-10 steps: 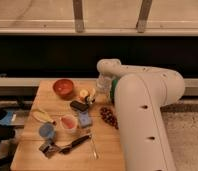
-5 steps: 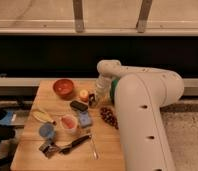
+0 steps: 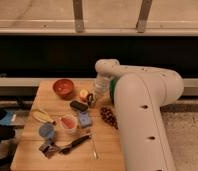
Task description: Stack cups on top of each other
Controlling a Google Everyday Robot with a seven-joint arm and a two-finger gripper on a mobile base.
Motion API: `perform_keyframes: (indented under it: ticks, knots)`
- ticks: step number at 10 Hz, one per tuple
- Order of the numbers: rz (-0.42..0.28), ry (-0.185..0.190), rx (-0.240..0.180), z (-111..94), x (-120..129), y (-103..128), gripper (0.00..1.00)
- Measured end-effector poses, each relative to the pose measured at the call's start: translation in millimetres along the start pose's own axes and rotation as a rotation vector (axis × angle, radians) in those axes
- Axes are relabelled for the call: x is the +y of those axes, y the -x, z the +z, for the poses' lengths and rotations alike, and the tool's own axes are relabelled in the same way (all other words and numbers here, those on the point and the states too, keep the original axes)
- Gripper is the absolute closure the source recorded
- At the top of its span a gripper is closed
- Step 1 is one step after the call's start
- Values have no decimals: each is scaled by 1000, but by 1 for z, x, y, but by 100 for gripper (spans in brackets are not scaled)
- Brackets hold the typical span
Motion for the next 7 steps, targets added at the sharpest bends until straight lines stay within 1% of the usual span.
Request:
perform_keyframes:
  ticks: [2,3,4,5,7]
  knots:
    - [-27,-39,-13,-22,16,-2,100]
    - [-39,-56,-26,-39,21,-6,100]
    - [-47,-67,-37,-51,24,-9,100]
    - [-61,-69,-59,-63,30,-12,100]
    - [-103,-81,-86,-75,43,-12,100]
